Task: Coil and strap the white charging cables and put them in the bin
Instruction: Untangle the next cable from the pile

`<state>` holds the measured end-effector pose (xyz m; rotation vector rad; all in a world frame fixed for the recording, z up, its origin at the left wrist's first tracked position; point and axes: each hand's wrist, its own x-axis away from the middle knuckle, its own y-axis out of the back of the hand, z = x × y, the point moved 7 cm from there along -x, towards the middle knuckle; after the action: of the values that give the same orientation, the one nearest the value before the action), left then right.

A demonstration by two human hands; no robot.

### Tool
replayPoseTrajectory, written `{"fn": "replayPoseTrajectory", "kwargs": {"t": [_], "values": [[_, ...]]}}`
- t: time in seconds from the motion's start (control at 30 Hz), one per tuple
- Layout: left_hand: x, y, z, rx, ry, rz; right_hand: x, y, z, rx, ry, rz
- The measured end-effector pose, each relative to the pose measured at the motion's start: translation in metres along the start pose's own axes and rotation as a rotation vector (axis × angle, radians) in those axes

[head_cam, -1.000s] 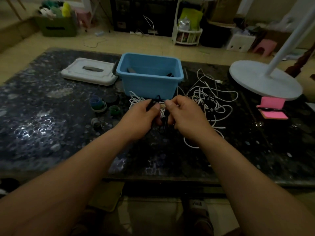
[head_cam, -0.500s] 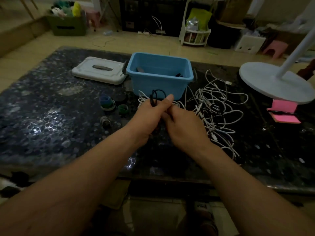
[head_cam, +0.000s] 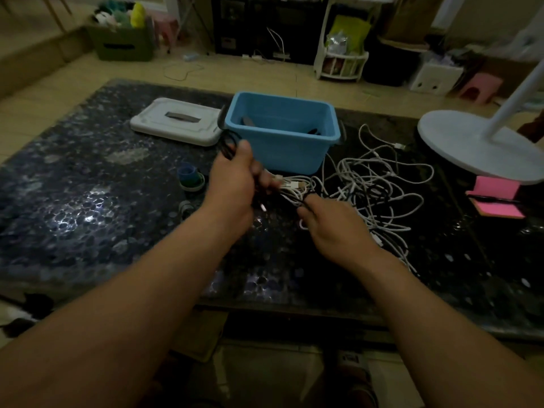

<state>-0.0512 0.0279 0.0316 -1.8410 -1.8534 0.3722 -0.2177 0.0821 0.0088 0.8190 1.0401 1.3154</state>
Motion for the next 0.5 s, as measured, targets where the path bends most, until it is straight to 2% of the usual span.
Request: {"fn": "replayPoseTrajectory", "kwargs": {"t": [0.1,0.17,0.3,0.43,0.5], "values": [[-0.011,0.019,-0.027,-0.026,-0.016,-0.079,-0.010,0.012,-0.036,0.081,-0.060,-0.085],[-0.012,0.024,-0.035,-0.172,-0.047,-0.079,-0.013,0.021,-0.051,0.162,-0.089,-0.125],[0.001,0.007,-0.017,-0.691,-0.108,0.085,-0.014,0.028,-0.041,0.166,-0.046,-0.171],[0.007,-0.005,0.009,-0.976,-0.093,0.220,-0.013,0.035,-0.012,0.128,0.059,-0.219],[0.014,-0.015,0.018,-0.979,-0.083,0.299,-0.013,0.030,-0.009,0.181,0.059,-0.167]]}}
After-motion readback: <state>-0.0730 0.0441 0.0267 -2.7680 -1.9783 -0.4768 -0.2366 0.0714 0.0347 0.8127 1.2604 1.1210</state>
